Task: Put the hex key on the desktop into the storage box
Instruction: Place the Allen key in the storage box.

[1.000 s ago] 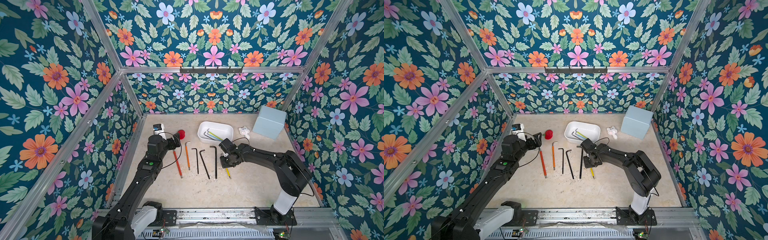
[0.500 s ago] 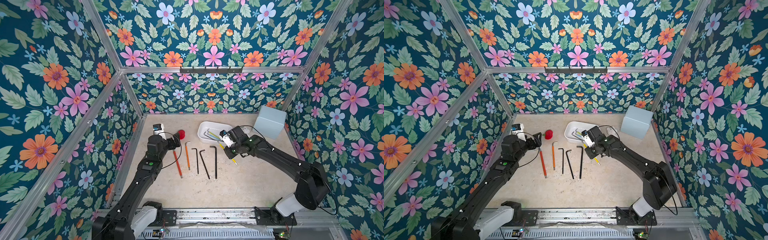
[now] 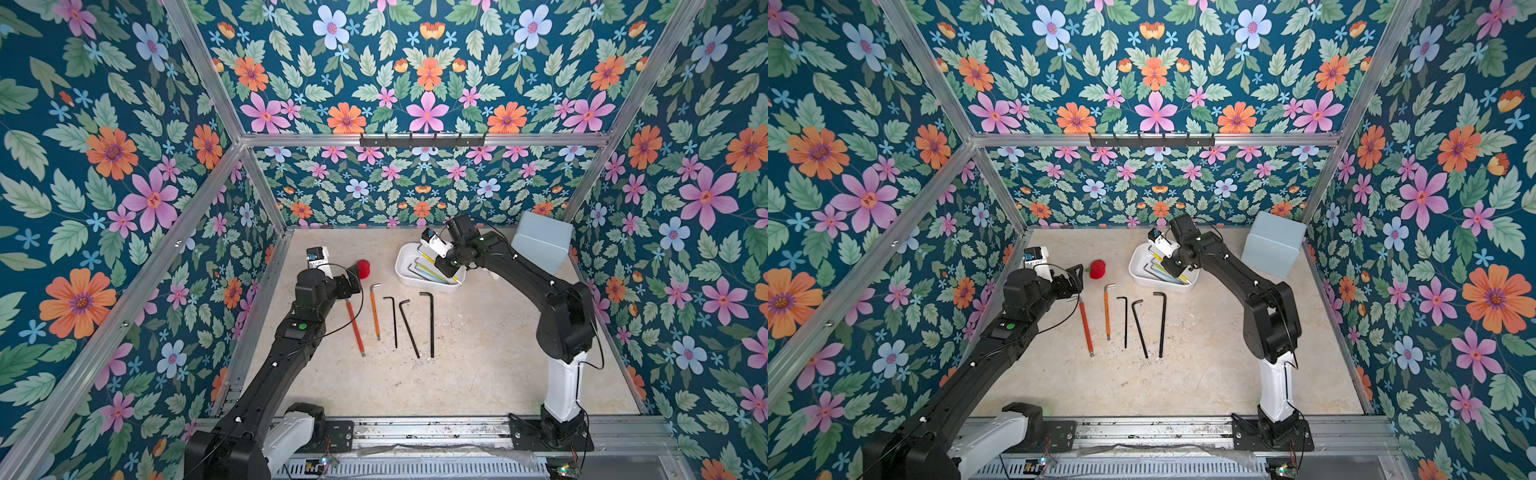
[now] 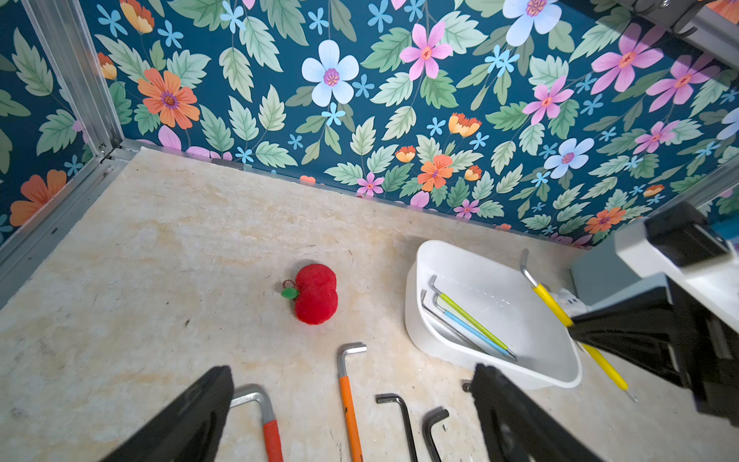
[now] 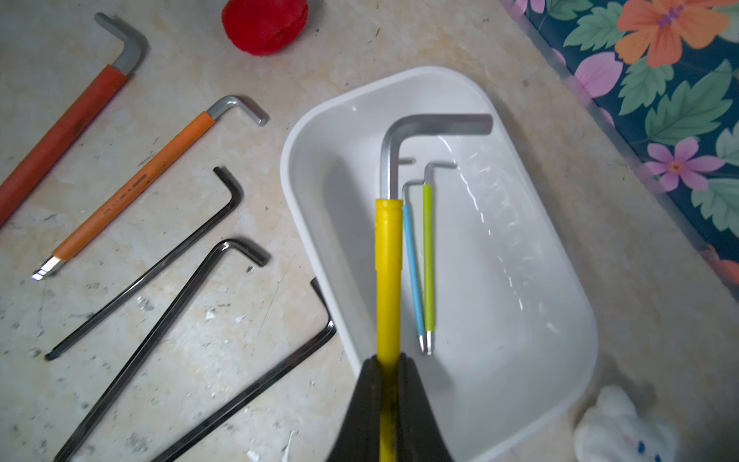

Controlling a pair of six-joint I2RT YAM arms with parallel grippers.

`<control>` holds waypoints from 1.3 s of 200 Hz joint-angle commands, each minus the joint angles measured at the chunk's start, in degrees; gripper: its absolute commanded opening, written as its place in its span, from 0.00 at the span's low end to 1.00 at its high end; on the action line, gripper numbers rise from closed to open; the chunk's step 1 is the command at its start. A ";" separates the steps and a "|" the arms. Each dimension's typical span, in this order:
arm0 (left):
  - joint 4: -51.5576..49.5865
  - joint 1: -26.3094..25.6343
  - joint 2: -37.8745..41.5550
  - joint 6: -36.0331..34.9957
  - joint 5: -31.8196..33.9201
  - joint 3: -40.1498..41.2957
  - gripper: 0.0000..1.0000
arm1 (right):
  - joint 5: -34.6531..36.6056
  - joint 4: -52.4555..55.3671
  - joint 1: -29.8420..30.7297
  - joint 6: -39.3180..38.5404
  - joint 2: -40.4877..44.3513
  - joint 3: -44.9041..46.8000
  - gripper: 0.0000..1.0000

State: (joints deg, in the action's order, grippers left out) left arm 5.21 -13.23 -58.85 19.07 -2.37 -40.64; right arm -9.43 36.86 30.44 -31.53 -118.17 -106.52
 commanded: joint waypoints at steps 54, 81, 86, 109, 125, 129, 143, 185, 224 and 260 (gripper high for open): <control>1.01 -0.04 0.12 -2.16 1.75 -0.16 0.99 | -1.02 8.97 -1.43 -4.20 -17.50 -21.00 0.00; 1.03 -0.04 -0.03 -2.22 1.99 0.00 0.99 | -1.98 5.56 -1.59 -3.90 -17.10 -16.90 0.00; 1.10 -0.02 -0.12 -2.25 1.90 0.00 0.99 | -2.23 5.46 -1.53 -3.97 -17.18 -16.51 0.00; 1.25 -0.04 -0.41 -2.03 1.79 -0.09 0.99 | -2.70 5.22 -1.57 -3.90 -17.71 -15.38 0.00; 1.40 -0.02 -0.39 -1.78 1.76 0.04 0.99 | -1.84 3.03 -1.58 -3.48 -17.87 -13.72 0.00; 1.38 -0.04 -0.39 -1.76 1.76 0.12 0.99 | -1.42 2.67 -1.53 -3.41 -18.01 -13.41 0.00; 1.38 -0.03 -0.16 -1.58 1.77 0.21 1.00 | -0.66 2.59 -1.52 -3.36 -18.98 -13.81 0.00; 1.38 -0.04 0.23 -1.50 1.94 0.36 0.99 | 0.62 5.58 -1.62 -2.29 -23.59 -20.38 0.00; 1.12 -0.04 0.31 -1.67 1.76 0.40 0.99 | 0.28 6.14 -1.64 -0.44 -24.97 -23.21 0.27; 1.33 -0.04 -0.08 -1.63 1.51 0.04 0.99 | 0.42 5.50 -1.65 0.43 -22.90 -23.00 0.49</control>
State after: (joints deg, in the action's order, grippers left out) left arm 5.39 -13.23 -58.78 17.63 -0.99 -40.36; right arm -8.93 42.59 28.71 -32.58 -142.89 -129.54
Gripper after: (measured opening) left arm 0.994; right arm 0.473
